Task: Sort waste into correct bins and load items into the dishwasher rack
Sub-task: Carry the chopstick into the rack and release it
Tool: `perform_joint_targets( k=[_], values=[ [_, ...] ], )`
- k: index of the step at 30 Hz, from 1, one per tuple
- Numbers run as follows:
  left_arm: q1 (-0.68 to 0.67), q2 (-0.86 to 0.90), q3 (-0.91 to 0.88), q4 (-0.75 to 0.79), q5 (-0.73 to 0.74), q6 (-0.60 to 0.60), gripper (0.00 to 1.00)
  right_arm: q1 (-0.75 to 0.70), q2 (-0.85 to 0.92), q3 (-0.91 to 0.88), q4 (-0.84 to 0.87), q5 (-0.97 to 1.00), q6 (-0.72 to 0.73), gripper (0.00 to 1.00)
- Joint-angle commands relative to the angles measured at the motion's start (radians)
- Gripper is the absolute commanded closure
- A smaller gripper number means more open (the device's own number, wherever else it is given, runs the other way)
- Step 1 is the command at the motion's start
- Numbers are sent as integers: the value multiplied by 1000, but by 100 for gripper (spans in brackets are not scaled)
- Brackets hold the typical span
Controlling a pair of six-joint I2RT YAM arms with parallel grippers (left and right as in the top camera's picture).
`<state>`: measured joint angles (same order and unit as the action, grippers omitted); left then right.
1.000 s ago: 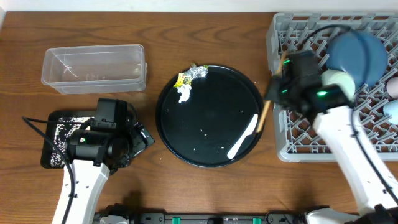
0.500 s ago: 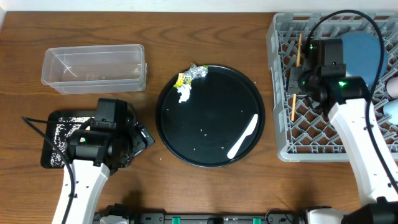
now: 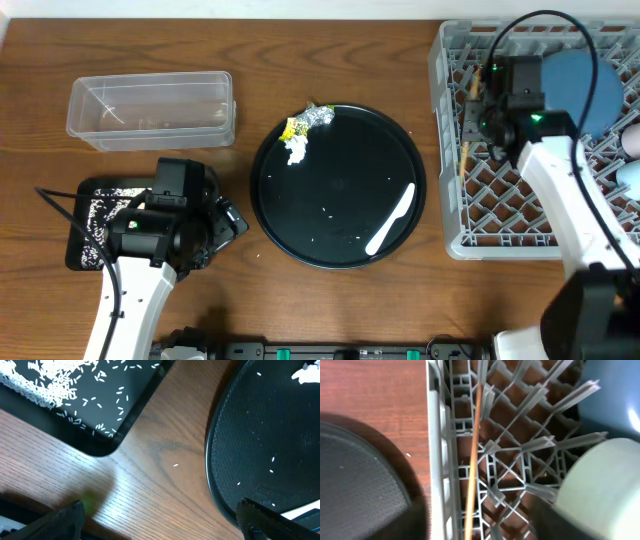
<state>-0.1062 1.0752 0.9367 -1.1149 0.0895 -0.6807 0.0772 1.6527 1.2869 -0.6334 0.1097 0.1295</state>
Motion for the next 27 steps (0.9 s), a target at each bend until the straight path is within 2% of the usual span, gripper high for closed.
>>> perform_joint_targets(
  k=[1,5,9,14,18,21,23,27],
  values=[
    [4,-3,17,-3,-20,-5,2,-7,17,14,5,6,32,17],
    [4,-3,17,-3,-20,-5,2,-7,8,65,-41,1,58,13],
    [4,-3,17,-3,-20,-5,2,-4,8,200,-187,-42,82,8],
    [4,-3,17,-3,-20,-5,2,19,8,393,-385,-224,117,7],
    [4,-3,17,-2,-20,-5,2,89,8,470,-520,-267,258,7],
    [4,-3,17,-3,-20,-5,2,161,9,468,-595,-241,348,4],
    [4,-3,17,-3,-20,-5,2,214,10,452,-645,-166,450,5],
    [4,-3,17,-2,-20,-5,2,326,10,392,-700,34,695,14]
  ],
)
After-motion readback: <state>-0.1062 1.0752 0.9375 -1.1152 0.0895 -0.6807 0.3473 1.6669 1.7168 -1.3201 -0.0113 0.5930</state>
